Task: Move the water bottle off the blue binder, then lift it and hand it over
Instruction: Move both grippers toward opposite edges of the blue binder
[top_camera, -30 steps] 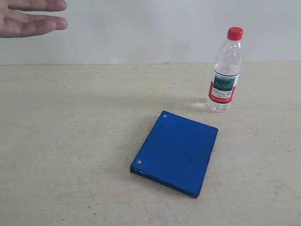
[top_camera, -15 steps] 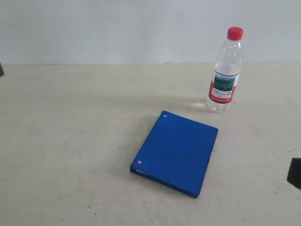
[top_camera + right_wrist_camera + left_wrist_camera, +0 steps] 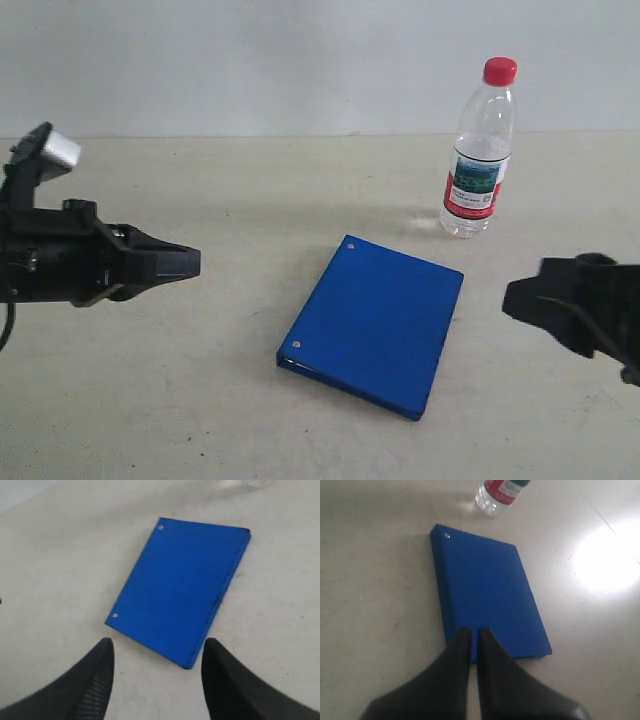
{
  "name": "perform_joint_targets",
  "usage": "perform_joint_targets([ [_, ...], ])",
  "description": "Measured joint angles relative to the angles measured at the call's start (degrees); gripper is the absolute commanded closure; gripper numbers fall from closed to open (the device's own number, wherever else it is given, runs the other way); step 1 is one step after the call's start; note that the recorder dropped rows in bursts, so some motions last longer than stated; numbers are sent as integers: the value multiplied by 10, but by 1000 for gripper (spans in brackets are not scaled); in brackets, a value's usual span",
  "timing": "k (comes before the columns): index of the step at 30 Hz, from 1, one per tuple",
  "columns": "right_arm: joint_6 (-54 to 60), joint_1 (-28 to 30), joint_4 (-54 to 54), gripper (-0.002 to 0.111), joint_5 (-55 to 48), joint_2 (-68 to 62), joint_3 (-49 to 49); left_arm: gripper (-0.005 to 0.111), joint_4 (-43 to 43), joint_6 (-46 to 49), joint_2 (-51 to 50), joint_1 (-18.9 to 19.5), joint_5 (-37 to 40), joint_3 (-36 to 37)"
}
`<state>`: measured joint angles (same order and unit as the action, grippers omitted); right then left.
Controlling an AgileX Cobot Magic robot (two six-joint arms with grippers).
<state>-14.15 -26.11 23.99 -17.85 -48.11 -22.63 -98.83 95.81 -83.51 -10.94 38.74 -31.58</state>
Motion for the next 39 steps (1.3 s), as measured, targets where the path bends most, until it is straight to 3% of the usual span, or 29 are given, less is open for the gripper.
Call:
perform_joint_targets([
  [4,39,0,0,60,12,-135,-39,98,-1,2,-75,-8,5,-40],
  [9,87,15,0,60,-2,-273,-112,69,-4,-3,-141,-8,8,-85],
  [10,92,26,0,60,-10,-297,-127,57,-5,-7,-150,-8,13,-92],
  [13,155,118,15,60,-74,-393,-186,49,-6,-39,-184,-9,45,-118],
  [16,403,212,227,60,-226,-459,-251,49,-9,-51,-209,-9,51,-131],
  [18,622,246,391,60,-383,-501,-277,49,-9,-51,-217,-9,51,-134],
  [20,764,255,467,60,-479,-536,-281,49,-9,-51,-219,-9,45,-134],
  [22,815,255,482,60,-443,-560,-281,49,-9,-50,-219,-9,31,-134],
  [25,802,259,474,59,-329,-578,-281,49,-9,-38,-230,-9,16,-139],
  [29,756,259,436,41,-322,-581,-281,49,-9,-52,-266,-9,17,-180],
  [39,729,260,447,42,-325,-655,-283,49,-9,-58,-332,-9,55,-212],
])
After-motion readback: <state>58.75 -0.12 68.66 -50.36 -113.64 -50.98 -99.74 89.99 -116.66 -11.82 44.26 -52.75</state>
